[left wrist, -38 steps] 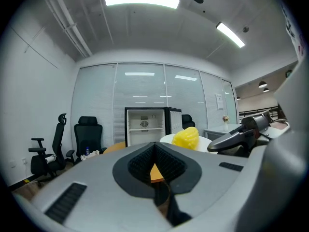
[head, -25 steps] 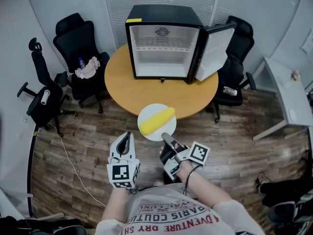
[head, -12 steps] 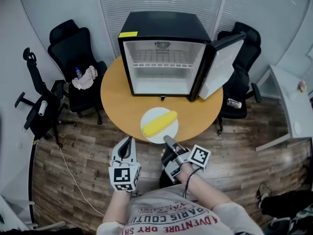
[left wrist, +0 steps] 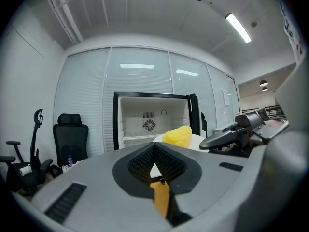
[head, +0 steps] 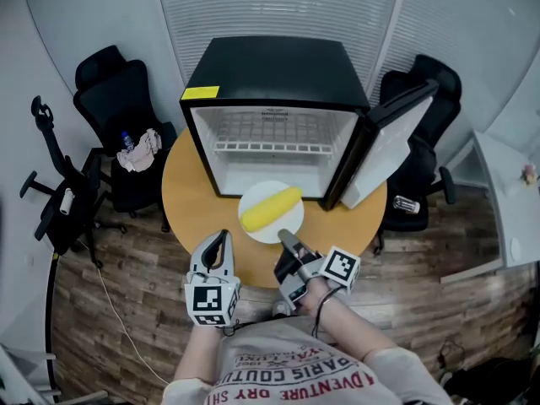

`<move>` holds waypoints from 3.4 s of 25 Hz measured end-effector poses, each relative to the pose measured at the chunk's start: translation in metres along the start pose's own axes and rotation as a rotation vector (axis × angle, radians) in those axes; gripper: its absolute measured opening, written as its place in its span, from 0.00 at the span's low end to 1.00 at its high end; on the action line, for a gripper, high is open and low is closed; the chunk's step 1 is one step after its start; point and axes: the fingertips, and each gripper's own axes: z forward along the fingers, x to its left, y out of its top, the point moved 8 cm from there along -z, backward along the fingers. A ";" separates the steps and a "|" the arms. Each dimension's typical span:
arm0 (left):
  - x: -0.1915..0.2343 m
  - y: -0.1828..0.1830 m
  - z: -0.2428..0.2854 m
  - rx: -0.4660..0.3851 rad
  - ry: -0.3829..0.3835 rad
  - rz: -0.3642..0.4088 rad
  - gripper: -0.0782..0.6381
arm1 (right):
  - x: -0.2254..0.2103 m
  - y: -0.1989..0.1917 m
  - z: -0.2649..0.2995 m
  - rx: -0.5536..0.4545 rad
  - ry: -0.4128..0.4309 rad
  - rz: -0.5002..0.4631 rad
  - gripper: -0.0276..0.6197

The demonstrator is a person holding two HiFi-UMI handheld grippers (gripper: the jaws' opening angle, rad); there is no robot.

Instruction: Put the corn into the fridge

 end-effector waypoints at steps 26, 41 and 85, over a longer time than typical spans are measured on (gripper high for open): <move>0.061 0.026 0.154 0.002 -0.242 0.016 0.15 | 0.017 0.089 0.108 -0.261 0.002 0.069 0.11; 0.080 0.011 0.174 0.025 -0.293 -0.025 0.15 | -0.001 0.098 0.153 -0.336 -0.022 0.115 0.11; 0.068 0.007 0.182 0.043 -0.299 -0.017 0.15 | -0.008 0.084 0.165 -0.222 0.085 -0.023 0.11</move>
